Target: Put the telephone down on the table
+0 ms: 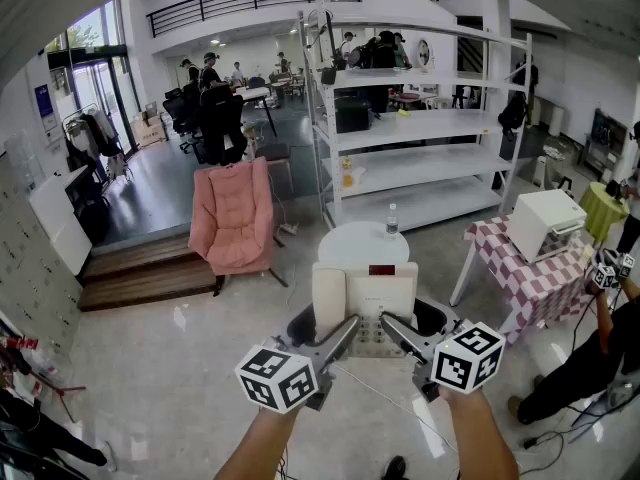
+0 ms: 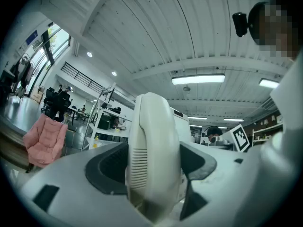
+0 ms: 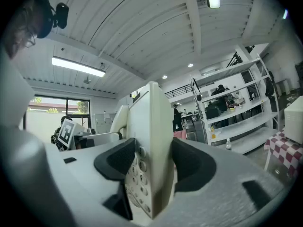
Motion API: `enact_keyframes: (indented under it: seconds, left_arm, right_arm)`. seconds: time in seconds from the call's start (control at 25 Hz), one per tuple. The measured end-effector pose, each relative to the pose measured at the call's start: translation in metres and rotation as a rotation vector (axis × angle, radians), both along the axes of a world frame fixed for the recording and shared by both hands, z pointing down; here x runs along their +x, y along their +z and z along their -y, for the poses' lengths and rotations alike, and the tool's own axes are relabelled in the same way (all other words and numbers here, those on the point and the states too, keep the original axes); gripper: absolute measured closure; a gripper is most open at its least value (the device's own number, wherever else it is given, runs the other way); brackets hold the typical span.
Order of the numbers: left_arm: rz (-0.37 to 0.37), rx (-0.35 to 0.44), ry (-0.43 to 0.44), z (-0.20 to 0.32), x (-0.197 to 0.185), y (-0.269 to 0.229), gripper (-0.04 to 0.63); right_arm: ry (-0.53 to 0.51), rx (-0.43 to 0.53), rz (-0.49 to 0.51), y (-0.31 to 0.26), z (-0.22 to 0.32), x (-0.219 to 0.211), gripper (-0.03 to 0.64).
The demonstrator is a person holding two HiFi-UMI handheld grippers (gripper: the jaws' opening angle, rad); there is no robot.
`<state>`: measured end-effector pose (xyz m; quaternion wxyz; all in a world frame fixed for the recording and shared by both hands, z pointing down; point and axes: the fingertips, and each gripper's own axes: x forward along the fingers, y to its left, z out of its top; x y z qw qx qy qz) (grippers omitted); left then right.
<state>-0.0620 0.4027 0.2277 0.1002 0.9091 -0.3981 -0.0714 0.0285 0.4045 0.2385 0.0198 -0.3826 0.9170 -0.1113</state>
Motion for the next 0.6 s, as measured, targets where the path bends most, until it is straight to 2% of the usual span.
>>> enact_keyframes:
  seconds: [0.4, 0.6]
  left_arm:
    - [0.007, -0.016, -0.029, 0.018, 0.022, 0.007, 0.273]
    - [0.006, -0.025, -0.048, 0.032, 0.046, 0.010, 0.273]
  right_arm:
    - [-0.028, -0.009, 0.004, 0.007, 0.020, 0.022, 0.383]
    - [-0.051, -0.001, 0.007, 0.008, 0.037, 0.046, 0.382]
